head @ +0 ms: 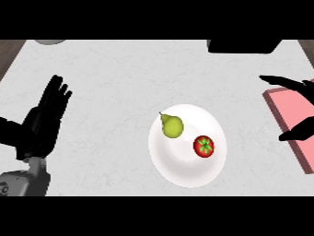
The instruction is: Pick the tomato from the plate and place it in the cardboard box
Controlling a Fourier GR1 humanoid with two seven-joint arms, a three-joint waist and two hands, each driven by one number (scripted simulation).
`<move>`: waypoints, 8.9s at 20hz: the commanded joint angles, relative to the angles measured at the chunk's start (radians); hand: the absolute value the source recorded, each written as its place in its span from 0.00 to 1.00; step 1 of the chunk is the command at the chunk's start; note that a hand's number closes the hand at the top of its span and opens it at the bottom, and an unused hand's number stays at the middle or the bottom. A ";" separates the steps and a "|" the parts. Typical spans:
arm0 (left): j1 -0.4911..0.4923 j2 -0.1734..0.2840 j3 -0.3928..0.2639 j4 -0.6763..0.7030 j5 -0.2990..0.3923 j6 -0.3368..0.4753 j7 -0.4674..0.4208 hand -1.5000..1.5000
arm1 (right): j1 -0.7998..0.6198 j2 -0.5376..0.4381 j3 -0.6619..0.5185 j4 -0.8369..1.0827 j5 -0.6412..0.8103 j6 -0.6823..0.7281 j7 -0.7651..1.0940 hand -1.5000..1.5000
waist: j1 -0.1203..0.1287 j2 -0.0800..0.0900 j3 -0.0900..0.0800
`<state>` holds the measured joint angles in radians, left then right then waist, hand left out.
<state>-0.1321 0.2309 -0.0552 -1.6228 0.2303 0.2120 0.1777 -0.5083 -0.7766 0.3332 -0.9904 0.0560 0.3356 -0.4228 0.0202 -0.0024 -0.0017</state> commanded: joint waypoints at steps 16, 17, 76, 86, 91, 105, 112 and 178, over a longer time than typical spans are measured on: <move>0.027 -0.058 0.021 -0.019 -0.051 -0.003 0.002 0.50 | 0.015 0.218 -0.025 -0.480 -0.013 0.207 0.634 0.00 | -0.020 0.002 0.001; -0.021 -0.030 0.085 0.086 -0.009 -0.064 -0.052 0.50 | 0.048 0.199 -0.027 -0.436 0.044 0.213 0.552 0.00 | -0.022 0.003 0.001; 0.023 -0.133 0.123 -0.073 -0.139 -0.111 0.070 0.50 | 0.219 0.629 -0.137 -0.183 0.686 0.151 0.336 0.00 | -0.018 0.002 0.002; 0.013 -0.128 0.150 -0.078 -0.126 -0.120 0.089 0.50 | 0.173 0.648 -0.154 -0.142 0.738 0.130 0.287 1.00 | -0.018 0.002 0.002; 0.016 -0.098 0.183 -0.056 -0.085 -0.166 0.081 0.50 | 0.156 0.643 -0.109 -0.083 0.819 -0.010 0.171 1.00 | -0.016 0.003 0.002; -0.033 -0.126 0.173 0.001 -0.137 -0.114 0.051 0.50 | 0.311 0.775 0.178 -0.444 1.110 -0.288 0.754 1.00 | -0.036 -0.003 0.001; 0.073 -0.149 0.127 -0.072 -0.143 -0.137 0.035 0.50 | 0.294 0.776 0.372 -0.711 1.229 -0.153 0.959 1.00 | -0.022 -0.002 0.001; 0.002 -0.138 0.163 -0.043 -0.127 -0.136 0.068 0.50 | -0.023 0.375 -0.841 -0.142 0.579 -0.507 0.354 0.00 | -0.026 0.001 0.003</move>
<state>-0.1140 0.0902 0.1021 -1.6636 0.0961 0.0730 0.2273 -0.5157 -0.4229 -0.4213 -1.1261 0.7816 -0.1898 -0.0327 -0.0012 -0.0001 0.0012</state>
